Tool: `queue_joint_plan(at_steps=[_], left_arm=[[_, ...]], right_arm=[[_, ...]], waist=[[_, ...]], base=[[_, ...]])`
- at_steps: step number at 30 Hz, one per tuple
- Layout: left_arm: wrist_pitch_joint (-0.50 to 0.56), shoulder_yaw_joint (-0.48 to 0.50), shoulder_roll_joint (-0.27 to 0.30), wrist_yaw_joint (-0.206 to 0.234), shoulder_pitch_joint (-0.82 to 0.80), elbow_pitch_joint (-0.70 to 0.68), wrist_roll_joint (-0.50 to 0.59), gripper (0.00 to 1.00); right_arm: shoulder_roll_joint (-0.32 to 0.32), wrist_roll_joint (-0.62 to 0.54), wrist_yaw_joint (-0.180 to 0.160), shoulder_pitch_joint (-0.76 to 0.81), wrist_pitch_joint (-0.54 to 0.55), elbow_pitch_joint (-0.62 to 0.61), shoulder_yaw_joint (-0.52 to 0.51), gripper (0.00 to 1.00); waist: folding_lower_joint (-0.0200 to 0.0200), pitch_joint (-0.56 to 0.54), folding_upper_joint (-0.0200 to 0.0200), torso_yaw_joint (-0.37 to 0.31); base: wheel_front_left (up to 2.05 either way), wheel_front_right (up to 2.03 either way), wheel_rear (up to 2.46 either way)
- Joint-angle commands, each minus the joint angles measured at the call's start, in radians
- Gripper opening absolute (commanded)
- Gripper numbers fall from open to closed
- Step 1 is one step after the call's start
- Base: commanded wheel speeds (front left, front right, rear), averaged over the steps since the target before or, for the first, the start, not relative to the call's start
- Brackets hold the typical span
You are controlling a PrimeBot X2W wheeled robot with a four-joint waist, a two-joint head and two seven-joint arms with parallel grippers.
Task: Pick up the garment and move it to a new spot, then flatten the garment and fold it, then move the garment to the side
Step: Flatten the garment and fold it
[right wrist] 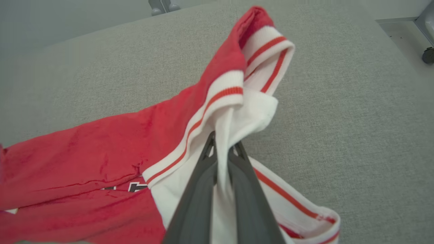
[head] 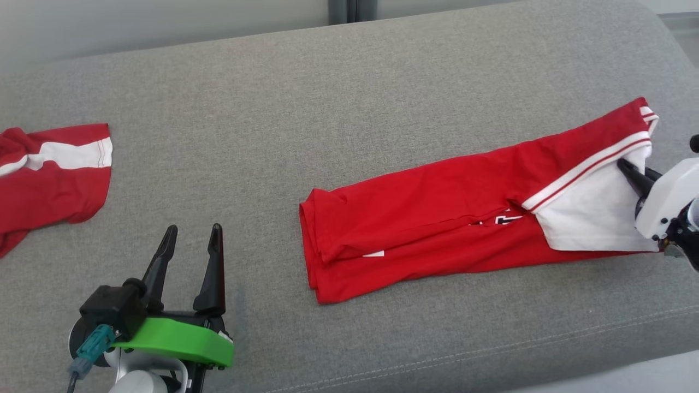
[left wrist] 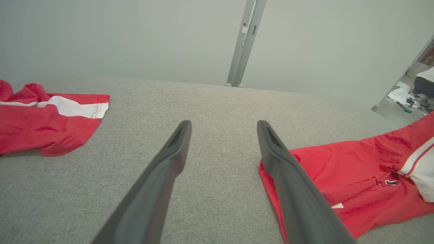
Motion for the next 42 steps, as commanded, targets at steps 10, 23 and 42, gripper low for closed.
queue_joint_plan(at_steps=[10, 23, 42], left_arm=[[-0.004, -0.005, -0.015, -0.004, 0.022, 0.012, -0.006, 1.0], [-0.01, 0.0, -0.042, -0.041, 0.025, 0.033, -0.006, 1.0], [-0.01, -0.022, -0.097, -0.08, -0.036, 0.069, 0.018, 1.0]], right_arm=[[0.021, 0.036, -0.001, 0.049, 0.062, -0.267, 0.065, 0.0], [0.268, -0.038, -0.001, 0.05, 0.21, -0.336, 0.049, 0.0], [0.562, -0.278, -0.001, -0.028, 0.197, 0.029, 0.019, 0.0]], waist=[[0.0, -0.056, -0.0001, -0.023], [0.0, -0.096, -0.0001, 0.021], [0.0, -0.079, -0.0001, 0.186]], base=[[0.0, 0.0, 0.0], [0.0, 0.0, 0.0], [0.0, 0.0, 0.0]])
